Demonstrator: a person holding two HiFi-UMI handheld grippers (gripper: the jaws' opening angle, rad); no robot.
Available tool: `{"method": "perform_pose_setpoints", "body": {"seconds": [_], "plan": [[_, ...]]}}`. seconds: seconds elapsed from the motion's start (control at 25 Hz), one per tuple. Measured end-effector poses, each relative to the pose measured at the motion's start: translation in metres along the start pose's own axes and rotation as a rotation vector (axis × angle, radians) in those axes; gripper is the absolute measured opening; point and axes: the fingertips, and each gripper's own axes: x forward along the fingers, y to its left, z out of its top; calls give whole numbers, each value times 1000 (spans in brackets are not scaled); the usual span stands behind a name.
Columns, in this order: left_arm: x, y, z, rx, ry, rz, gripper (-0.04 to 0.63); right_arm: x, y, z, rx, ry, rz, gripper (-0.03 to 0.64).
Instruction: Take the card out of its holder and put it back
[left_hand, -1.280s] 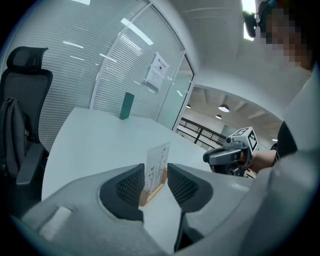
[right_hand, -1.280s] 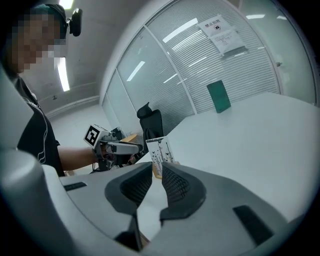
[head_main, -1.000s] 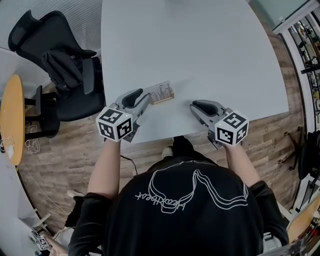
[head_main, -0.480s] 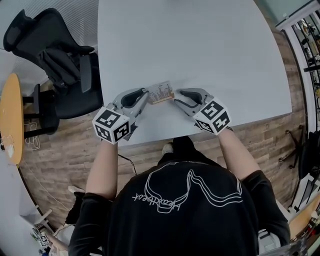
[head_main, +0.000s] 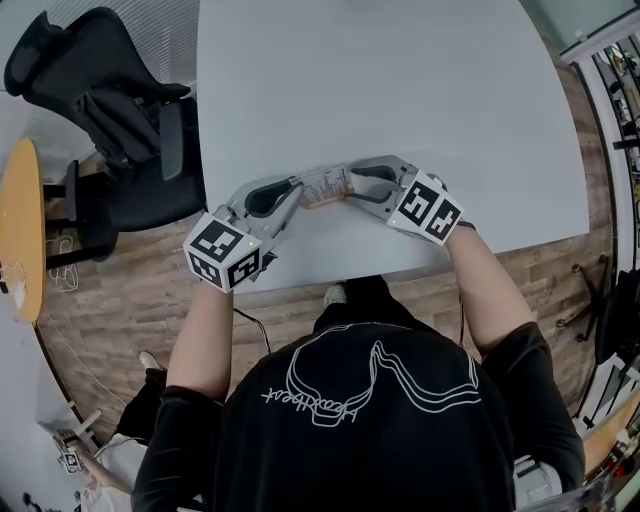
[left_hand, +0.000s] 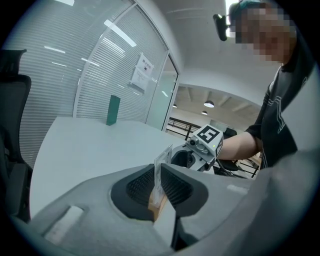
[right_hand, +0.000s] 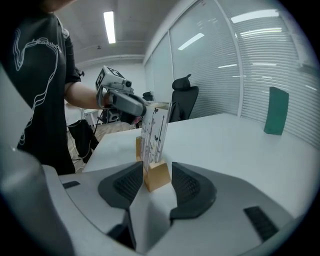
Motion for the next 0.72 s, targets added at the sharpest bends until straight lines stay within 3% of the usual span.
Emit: {"method": "perform_pose_setpoints", "body": {"seconds": [0.16, 0.72], "plan": [[1, 3, 1, -16, -16, 9, 48, 4, -2, 0, -67, 25, 7, 139], [1, -1, 3, 40, -16, 21, 43, 3, -3, -1, -114, 36, -35, 128]]}}
